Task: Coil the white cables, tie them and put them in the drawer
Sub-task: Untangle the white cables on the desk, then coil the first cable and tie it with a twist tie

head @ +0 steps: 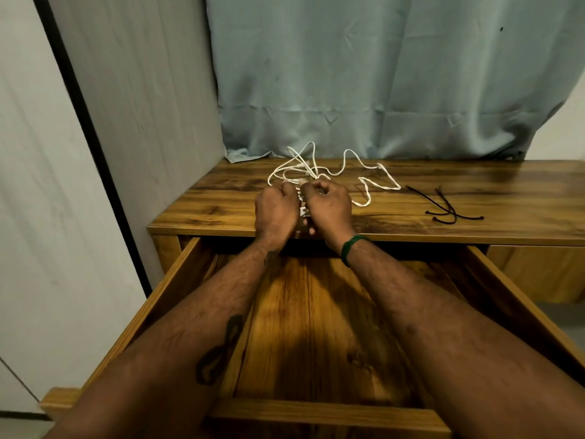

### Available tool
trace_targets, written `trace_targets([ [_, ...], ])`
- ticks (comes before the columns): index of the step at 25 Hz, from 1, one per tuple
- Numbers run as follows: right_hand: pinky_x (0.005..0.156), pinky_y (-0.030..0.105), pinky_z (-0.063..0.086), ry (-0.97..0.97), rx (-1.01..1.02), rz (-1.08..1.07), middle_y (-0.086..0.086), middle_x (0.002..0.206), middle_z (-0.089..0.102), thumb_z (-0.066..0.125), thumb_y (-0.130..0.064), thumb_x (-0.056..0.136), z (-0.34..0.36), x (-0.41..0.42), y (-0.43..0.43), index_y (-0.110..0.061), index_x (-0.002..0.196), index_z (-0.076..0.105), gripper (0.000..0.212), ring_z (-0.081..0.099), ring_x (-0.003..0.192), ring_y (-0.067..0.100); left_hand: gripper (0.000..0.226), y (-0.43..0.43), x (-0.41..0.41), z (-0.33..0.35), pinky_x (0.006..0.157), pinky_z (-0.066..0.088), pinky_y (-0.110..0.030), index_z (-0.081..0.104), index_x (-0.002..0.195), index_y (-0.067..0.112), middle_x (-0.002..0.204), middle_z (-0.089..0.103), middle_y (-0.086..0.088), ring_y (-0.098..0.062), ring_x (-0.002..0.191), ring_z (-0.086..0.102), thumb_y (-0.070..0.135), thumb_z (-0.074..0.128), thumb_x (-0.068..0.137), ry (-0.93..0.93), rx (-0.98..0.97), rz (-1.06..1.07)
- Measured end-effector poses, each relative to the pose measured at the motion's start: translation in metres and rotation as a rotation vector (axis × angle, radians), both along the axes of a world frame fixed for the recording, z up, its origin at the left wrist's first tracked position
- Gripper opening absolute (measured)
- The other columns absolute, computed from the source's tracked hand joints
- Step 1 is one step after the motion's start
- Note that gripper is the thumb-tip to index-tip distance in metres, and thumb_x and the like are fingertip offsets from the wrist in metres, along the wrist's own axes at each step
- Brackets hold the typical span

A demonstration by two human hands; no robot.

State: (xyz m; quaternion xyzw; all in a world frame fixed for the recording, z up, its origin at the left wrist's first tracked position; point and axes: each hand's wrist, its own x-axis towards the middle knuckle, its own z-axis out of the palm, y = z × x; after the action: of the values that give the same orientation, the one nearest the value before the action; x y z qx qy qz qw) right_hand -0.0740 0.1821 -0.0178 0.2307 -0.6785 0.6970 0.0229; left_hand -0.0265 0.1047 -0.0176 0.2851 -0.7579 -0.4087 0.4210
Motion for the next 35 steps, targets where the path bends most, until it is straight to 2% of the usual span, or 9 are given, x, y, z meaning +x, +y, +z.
trace_targets([
  [4, 0.033, 0.019, 0.035, -0.07, 0.02, 0.035, 0.001, 0.049, 0.057, 0.069, -0.021, 0.089, -0.003, -0.006, 0.006, -0.01, 0.089, 0.069, 0.011, 0.054, 0.034, 0.019, 0.04, -0.009, 0.008, 0.002, 0.059, 0.056, -0.02, 0.07, 0.104, 0.002, 0.092, 0.071, -0.011, -0.001, 0.071, 0.071, 0.033, 0.045, 0.102, -0.161, 0.071, -0.257],
  [7, 0.034, 0.019, 0.034, -0.027, 0.003, 0.096, -0.002, 0.052, 0.056, 0.072, -0.029, 0.089, 0.001, -0.008, 0.009, -0.015, 0.086, 0.068, 0.015, 0.052, 0.035, 0.018, 0.037, -0.012, 0.013, 0.018, 0.082, 0.058, -0.036, 0.068, 0.119, 0.004, 0.113, 0.072, -0.019, -0.033, 0.101, 0.071, 0.03, 0.049, 0.101, -0.233, 0.088, -0.303],
  [12, 0.039, 0.015, 0.04, 0.169, 0.016, -0.034, 0.004, 0.072, 0.071, 0.072, -0.028, 0.088, 0.003, -0.009, 0.005, -0.011, 0.086, 0.073, 0.017, 0.054, 0.041, 0.0, 0.04, -0.004, 0.017, 0.027, 0.045, 0.056, -0.028, 0.071, 0.106, 0.008, 0.081, 0.074, -0.017, -0.025, 0.055, 0.07, 0.042, 0.052, 0.097, -0.148, 0.603, -0.553],
  [14, 0.047, 0.01, 0.043, 0.219, 0.031, -0.11, 0.004, 0.072, 0.071, 0.07, -0.023, 0.089, 0.002, -0.008, 0.005, -0.01, 0.086, 0.074, 0.014, 0.057, 0.046, -0.005, 0.037, -0.002, 0.008, 0.018, 0.042, 0.053, -0.027, 0.069, 0.099, 0.011, 0.076, 0.074, -0.014, -0.026, 0.05, 0.068, 0.044, 0.054, 0.095, -0.122, 0.554, -0.453],
  [18, 0.049, 0.03, 0.057, 0.187, 0.059, -0.106, 0.001, 0.067, 0.068, 0.066, -0.02, 0.088, -0.003, -0.009, 0.003, -0.017, 0.078, 0.07, 0.011, 0.067, 0.052, 0.015, 0.038, 0.0, -0.005, 0.009, 0.056, 0.06, -0.039, 0.068, 0.07, 0.01, 0.075, 0.075, -0.012, -0.03, 0.062, 0.072, 0.047, 0.059, 0.077, 0.003, 0.346, -0.154],
  [21, 0.061, 0.03, 0.05, 0.298, 0.338, 0.046, 0.0, 0.073, 0.064, 0.058, -0.035, 0.096, 0.007, -0.021, 0.015, -0.02, 0.077, 0.066, 0.026, 0.064, 0.064, 0.019, 0.04, -0.004, -0.008, 0.003, 0.048, 0.052, -0.033, 0.063, 0.055, 0.009, 0.061, 0.069, -0.008, -0.027, 0.049, 0.066, 0.039, 0.066, 0.082, 0.015, 0.325, -0.139],
  [23, 0.064, 0.03, 0.043, 0.32, 0.492, -0.008, 0.002, 0.076, 0.065, 0.053, -0.048, 0.097, 0.02, -0.037, 0.03, -0.017, 0.079, 0.068, 0.039, 0.06, 0.07, 0.021, 0.043, -0.007, -0.013, -0.003, 0.054, 0.058, -0.045, 0.062, 0.048, 0.008, 0.05, 0.062, -0.008, -0.034, 0.052, 0.068, 0.04, 0.065, 0.078, 0.006, 0.261, -0.157],
  [30, 0.088, 0.037, 0.051, 0.187, 0.918, -0.599, 0.022, 0.119, 0.067, 0.063, -0.012, 0.088, 0.026, -0.116, 0.138, -0.002, 0.112, 0.07, 0.027, 0.063, 0.113, 0.04, 0.048, 0.002, -0.019, -0.019, 0.055, 0.038, -0.029, 0.056, 0.048, 0.003, 0.045, 0.049, -0.002, -0.016, 0.044, 0.044, 0.029, 0.066, 0.087, -0.018, 0.038, -0.228],
  [35, 0.094, 0.043, 0.052, 0.135, 1.103, -0.633, 0.018, 0.122, 0.064, 0.066, -0.014, 0.086, -0.005, -0.138, 0.169, -0.005, 0.116, 0.066, 0.031, 0.062, 0.114, 0.04, 0.043, 0.001, -0.023, -0.018, 0.057, 0.041, -0.031, 0.06, 0.055, 0.002, 0.051, 0.054, -0.007, -0.019, 0.05, 0.047, 0.031, 0.065, 0.086, -0.022, 0.021, -0.221],
])
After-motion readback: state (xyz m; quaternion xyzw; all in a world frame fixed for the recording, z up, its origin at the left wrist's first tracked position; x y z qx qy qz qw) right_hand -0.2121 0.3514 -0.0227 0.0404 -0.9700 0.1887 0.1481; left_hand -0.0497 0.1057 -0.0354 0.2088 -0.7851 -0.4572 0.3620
